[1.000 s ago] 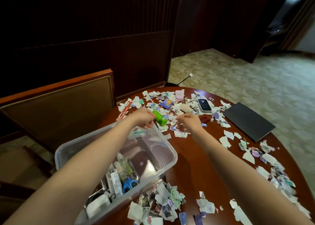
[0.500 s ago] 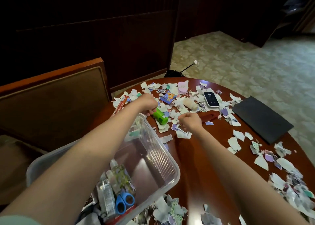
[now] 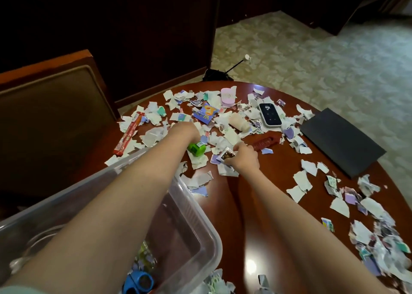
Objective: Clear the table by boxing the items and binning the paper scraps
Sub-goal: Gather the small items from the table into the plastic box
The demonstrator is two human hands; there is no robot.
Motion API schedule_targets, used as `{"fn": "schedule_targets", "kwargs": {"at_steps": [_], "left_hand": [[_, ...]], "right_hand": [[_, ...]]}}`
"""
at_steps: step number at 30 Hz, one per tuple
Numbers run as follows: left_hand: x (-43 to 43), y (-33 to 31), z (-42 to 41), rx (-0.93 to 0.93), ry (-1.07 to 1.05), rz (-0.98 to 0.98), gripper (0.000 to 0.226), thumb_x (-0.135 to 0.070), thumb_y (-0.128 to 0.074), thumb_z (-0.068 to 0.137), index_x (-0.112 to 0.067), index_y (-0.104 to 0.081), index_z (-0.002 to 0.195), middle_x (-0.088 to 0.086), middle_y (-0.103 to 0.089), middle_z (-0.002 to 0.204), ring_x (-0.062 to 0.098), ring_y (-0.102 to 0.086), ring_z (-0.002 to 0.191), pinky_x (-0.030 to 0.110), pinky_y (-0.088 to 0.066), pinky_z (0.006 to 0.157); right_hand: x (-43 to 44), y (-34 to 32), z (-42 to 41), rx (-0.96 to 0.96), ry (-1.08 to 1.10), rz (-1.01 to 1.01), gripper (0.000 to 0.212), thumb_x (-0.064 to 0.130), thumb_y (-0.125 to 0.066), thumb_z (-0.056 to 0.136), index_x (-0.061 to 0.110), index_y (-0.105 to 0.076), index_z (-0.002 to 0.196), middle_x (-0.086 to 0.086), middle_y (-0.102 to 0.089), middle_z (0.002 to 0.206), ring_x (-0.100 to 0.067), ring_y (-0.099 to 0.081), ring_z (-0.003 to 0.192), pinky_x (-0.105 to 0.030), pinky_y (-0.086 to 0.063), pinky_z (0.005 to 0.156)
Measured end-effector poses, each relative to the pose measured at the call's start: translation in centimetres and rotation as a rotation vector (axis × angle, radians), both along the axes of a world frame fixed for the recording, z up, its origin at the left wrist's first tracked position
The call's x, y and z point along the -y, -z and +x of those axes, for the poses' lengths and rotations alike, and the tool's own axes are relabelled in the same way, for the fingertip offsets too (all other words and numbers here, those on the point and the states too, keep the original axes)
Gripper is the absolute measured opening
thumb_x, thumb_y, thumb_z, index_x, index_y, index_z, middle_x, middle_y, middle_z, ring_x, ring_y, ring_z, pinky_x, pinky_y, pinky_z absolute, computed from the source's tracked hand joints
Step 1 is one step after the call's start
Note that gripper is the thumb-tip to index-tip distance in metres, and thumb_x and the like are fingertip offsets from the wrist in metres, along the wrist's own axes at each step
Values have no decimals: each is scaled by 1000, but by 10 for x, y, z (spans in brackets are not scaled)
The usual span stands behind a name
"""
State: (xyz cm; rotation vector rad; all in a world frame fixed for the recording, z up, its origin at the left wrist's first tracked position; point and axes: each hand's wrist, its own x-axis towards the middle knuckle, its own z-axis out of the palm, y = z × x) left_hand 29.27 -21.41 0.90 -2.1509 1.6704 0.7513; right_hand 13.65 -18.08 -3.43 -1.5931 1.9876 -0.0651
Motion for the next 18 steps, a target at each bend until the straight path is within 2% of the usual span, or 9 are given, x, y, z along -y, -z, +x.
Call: {"fn": "schedule_targets", "kwargs": {"at_steps": [4, 7, 10, 12, 15, 18], "left_hand": [[10, 6, 3, 4, -81, 20, 56, -27, -41, 97, -6, -25, 146, 15, -37, 145, 30, -42, 129, 36, -41, 100], [10, 14, -3, -11, -164, 63, 60, -31, -42, 97, -7, -20, 148, 13, -31, 149, 29, -36, 134, 35, -38, 103], [9, 22, -8, -29, -221, 63, 70, -29, -45, 97, -9, -5, 150, 14, -23, 152, 31, -32, 136, 36, -37, 104], [7, 23, -10, -46, -221, 59, 66, -23, -41, 99, -5, -3, 150, 15, -17, 153, 30, -36, 134, 35, -37, 108], [4, 12, -10, -60, -212, 18, 63, -23, -36, 101, -7, 0, 150, 14, -10, 155, 27, -36, 134, 30, -35, 108], [0, 0, -8, -148, -320, -57, 72, -31, -42, 98, -16, 5, 151, 20, -12, 153, 33, -30, 137, 35, -35, 104]], "right_hand": [[3, 1, 3, -113, -23, -11, 57, 35, -72, 78, 14, -47, 124, -13, -46, 131, -31, -38, 123, -37, -37, 97], [5, 1, 4, -111, -4, -23, 56, 34, -73, 77, 12, -47, 122, -13, -49, 128, -31, -41, 121, -38, -38, 97], [3, 3, 4, -60, -52, -15, 35, 26, -71, 78, 12, -50, 103, -13, -58, 116, -32, -52, 111, -38, -43, 88], [0, 2, 3, 1, -71, 3, 29, 22, -69, 80, 14, -43, 92, -11, -60, 108, -30, -55, 104, -34, -42, 83], [-5, -3, 1, 105, -77, -20, 29, 19, -68, 81, 13, -41, 90, -7, -52, 95, -25, -51, 89, -29, -37, 70], [-10, -13, 1, 162, -65, -43, 24, 20, -67, 81, 12, -44, 85, -3, -50, 87, -19, -46, 83, -26, -34, 59]]}}
